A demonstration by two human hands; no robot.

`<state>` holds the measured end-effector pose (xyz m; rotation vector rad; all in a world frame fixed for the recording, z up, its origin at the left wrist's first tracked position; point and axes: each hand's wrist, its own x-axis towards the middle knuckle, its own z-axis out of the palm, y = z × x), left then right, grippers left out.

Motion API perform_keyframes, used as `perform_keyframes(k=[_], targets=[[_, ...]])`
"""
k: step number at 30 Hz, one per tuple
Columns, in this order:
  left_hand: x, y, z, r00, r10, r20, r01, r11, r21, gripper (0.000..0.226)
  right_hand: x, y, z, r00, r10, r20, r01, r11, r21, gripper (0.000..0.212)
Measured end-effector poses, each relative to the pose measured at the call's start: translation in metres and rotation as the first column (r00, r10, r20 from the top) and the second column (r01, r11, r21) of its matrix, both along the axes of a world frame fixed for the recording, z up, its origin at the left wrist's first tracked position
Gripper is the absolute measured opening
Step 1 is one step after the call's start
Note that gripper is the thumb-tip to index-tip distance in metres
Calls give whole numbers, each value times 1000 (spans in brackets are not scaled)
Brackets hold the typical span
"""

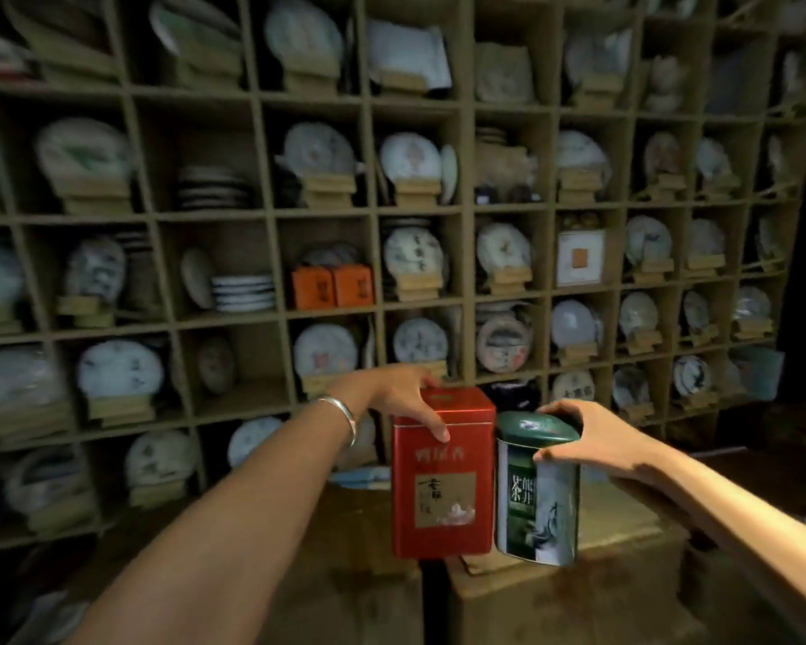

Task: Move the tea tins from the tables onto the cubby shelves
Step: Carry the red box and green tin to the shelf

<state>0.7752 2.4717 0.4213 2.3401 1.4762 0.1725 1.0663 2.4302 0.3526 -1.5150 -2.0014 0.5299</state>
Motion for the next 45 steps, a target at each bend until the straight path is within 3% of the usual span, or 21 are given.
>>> perform_keyframes(k=[7, 14, 20, 26, 30, 41, 45], targets=[[-166, 3, 87, 986, 153, 71, -159, 983, 92, 91, -159, 66, 74, 935, 212, -285, -189, 976, 108, 71], [-305, 23, 170, 965, 228, 131, -252, 945, 210, 88, -307, 130, 152, 838, 364, -406, -282, 926, 249, 59], [-385, 55, 234, 955, 259, 144, -289, 920, 263, 63, -391, 179, 211, 750, 488, -446, -358, 867, 347, 31], [-433, 117, 269, 929, 276, 247, -348, 877, 332, 58, -440, 246, 267, 739, 506, -444, -326, 846, 421, 40], [-458, 168, 286, 906, 307, 293, -398, 855, 333, 54, -461, 296, 299, 733, 544, -409, -334, 811, 480, 36], [-494, 290, 368, 910, 314, 271, -408, 797, 445, 61, -504, 411, 382, 790, 526, -315, -293, 775, 560, 37], [-494, 317, 398, 926, 288, 242, -373, 791, 485, 62, -515, 436, 405, 764, 526, -375, -259, 781, 568, 32]])
